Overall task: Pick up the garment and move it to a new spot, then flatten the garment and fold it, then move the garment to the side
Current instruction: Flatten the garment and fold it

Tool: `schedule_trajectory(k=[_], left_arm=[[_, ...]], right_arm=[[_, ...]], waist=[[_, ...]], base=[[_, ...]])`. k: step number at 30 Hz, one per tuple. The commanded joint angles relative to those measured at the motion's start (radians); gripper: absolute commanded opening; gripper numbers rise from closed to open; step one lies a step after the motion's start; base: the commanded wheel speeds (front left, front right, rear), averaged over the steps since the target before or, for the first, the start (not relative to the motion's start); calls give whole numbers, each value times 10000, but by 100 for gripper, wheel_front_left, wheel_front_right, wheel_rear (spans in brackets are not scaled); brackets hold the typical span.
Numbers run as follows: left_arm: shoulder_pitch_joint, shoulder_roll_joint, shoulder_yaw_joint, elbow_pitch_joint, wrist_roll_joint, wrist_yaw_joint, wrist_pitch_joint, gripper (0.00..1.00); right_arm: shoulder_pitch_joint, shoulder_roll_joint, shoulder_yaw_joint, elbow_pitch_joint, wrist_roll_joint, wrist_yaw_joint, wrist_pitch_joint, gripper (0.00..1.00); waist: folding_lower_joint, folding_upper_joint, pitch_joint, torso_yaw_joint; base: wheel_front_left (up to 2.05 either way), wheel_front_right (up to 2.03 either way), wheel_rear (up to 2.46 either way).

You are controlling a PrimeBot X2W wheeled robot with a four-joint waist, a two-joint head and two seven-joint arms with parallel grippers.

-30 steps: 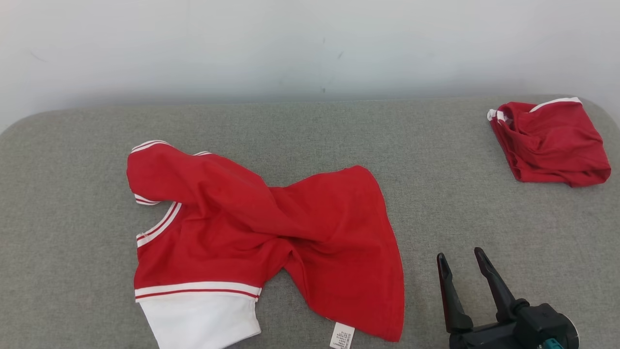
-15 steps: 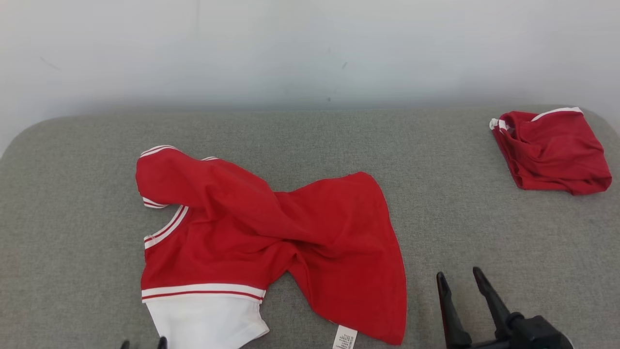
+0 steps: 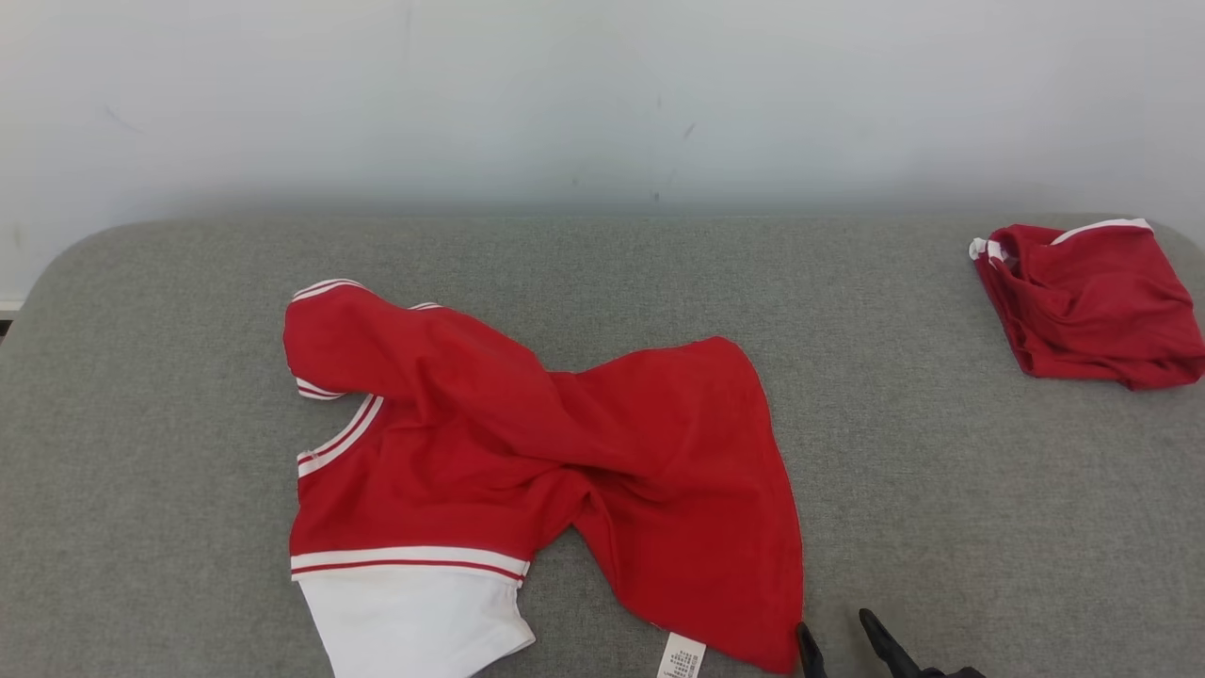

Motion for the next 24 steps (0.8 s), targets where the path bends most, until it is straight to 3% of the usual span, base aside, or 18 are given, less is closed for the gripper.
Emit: schedule_trajectory(k=[1, 18, 19, 20, 21, 22, 23, 24], left_arm=[[-48, -128, 11, 190, 127, -125, -26, 100], [-1109, -1202, 747, 2398, 89, -1206, -10, 100], [-1187, -1253, 732, 2573, 57, -1265, 6, 100], [-1259, -1326, 700, 2812, -64, -1314, 36, 100], [-1302, -1393, 611, 3073, -122, -1390, 160, 76], [-1351, -1439, 525, 3291, -208, -1431, 264, 54], [-1395, -1493, 438, 3468, -285, -1505, 348, 11], [-1469, -1531, 341, 3578, -322, -1551, 355, 0]], right_arm=[[-85, 18, 110, 167, 40, -30, 2, 100], [-951, 66, 1185, 2101, 539, -30, 5, 100], [-1025, 75, 1224, 2197, 576, -30, 6, 91], [-1083, 85, 1273, 2295, 634, -30, 6, 49], [-1126, 98, 1327, 2412, 683, -28, 8, 34], [-1182, 111, 1384, 2499, 731, -28, 13, 2], [-1234, 126, 1445, 2555, 774, -28, 14, 0], [-1273, 137, 1485, 2599, 831, -28, 9, 0]], waist=[[1, 0, -10, 32], [1, 0, 226, 76], [1, 0, 227, 76], [1, 0, 219, 79], [1, 0, 204, 82], [1, 0, 187, 77], [1, 0, 163, 71], [1, 0, 139, 68]], base=[[0, 0, 0], [0, 0, 0], [0, 0, 0], [0, 0, 0], [0, 0, 0], [0, 0, 0], [0, 0, 0], [0, 0, 0]])
